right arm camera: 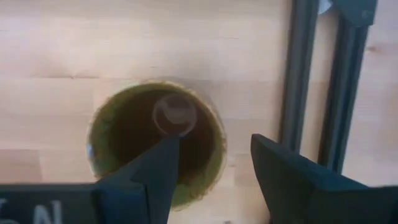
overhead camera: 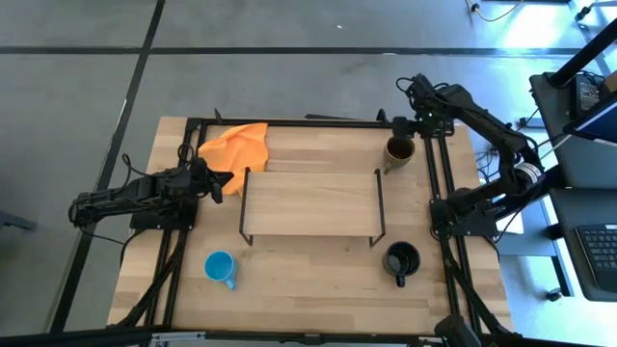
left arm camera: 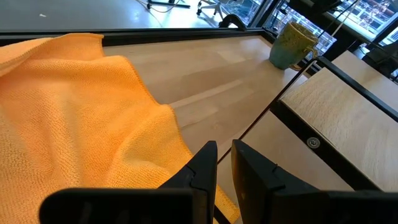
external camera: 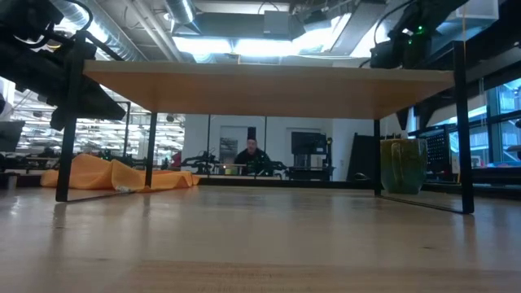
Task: Stack small to large cups/mugs on shelf
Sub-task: Put the brown mug on the shelf
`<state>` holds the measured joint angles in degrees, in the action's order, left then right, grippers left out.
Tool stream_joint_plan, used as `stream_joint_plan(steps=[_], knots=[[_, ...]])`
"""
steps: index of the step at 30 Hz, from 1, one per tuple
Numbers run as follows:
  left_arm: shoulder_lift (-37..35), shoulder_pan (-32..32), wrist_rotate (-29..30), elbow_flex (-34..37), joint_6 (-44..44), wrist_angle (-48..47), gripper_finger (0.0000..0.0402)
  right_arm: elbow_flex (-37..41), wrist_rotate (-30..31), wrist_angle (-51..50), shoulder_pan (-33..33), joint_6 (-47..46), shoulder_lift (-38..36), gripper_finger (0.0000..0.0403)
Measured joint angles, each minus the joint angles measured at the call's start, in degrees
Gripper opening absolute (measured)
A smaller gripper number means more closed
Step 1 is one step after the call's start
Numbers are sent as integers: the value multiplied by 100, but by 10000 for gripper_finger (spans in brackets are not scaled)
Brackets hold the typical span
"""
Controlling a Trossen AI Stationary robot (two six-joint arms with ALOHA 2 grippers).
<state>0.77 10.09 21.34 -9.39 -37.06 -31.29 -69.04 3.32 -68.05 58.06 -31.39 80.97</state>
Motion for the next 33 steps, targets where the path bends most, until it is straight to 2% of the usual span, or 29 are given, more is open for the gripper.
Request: stream_joint_plan(steps=[11,17,21,33], knots=[[-2,1,15,0,9,-2,42,0,-24,-105,-31,-530,0,202],[-1,1,17,0,11,-2,42,0,-308,-275,-61,-1001,0,202],[-2,0,17,0,11,-2,42,0,-458,-423,-302,-1269,0,202],[-2,0,22,0,20,-2,42,0,169,-1111,-891,-2234,0,202]])
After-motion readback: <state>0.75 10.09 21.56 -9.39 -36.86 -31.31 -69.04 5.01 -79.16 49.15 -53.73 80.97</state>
